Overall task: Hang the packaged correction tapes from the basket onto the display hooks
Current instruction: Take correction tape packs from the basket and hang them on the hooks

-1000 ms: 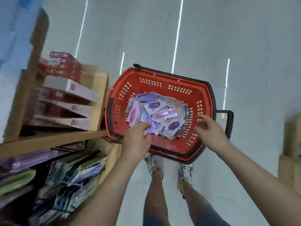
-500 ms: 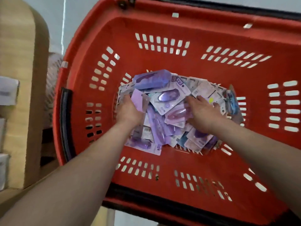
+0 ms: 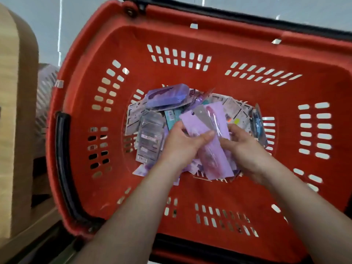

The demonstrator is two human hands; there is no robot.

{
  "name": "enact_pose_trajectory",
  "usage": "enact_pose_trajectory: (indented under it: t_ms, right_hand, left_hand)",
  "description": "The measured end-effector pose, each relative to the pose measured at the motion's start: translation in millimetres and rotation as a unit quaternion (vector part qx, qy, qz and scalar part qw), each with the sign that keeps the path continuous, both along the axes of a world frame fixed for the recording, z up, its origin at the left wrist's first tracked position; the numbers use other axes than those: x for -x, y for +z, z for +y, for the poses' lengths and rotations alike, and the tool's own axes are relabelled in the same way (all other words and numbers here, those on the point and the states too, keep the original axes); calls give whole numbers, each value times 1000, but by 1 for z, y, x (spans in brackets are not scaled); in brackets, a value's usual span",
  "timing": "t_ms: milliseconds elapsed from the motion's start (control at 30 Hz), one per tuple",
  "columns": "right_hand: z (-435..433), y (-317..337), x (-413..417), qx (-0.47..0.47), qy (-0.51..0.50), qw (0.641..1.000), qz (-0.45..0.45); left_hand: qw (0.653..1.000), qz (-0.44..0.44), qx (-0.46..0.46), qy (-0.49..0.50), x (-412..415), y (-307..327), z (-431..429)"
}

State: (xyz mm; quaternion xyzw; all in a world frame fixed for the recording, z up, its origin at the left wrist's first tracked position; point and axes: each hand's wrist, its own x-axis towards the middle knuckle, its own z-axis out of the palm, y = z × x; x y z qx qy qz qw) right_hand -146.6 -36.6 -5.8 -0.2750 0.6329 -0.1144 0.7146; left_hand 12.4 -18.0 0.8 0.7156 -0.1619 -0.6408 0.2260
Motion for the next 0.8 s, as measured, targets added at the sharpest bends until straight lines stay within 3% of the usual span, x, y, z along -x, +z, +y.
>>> enact_pose_trajectory:
  t_ms: [100,200,300,400,500,533,600,800]
  right_hand:
    - [9,-3,2,-102,-133,982,-85]
    - [12,-4,13,-109,-97,980,-135]
    - [13,-9,15,-7,106,994,-13]
    - [12,-13,12,31,169,982,76]
    - [13,-17,15,55,98,978,174]
    - [15,-20,17,58,48,979,189]
    - [17,-27,19,47,-12,980,195]
    - [24,-52,8,2,-21,981,195]
  left_hand:
    - [1000,-19,9,4,24,-16,4]
    - [996,-71,1,-56,31,-28,3]
    - [993,-84,-21,-84,31,-36,0]
    - [992,-83,-60,-67,20,-47,2]
    - [951,-268,-68,-136,0,-67,16]
    - [942,-295,-85,-138,-3,-72,20]
    - [941,-303,-108,-106,-2,-78,22]
    - [951,-291,-98,-35,5,-84,3]
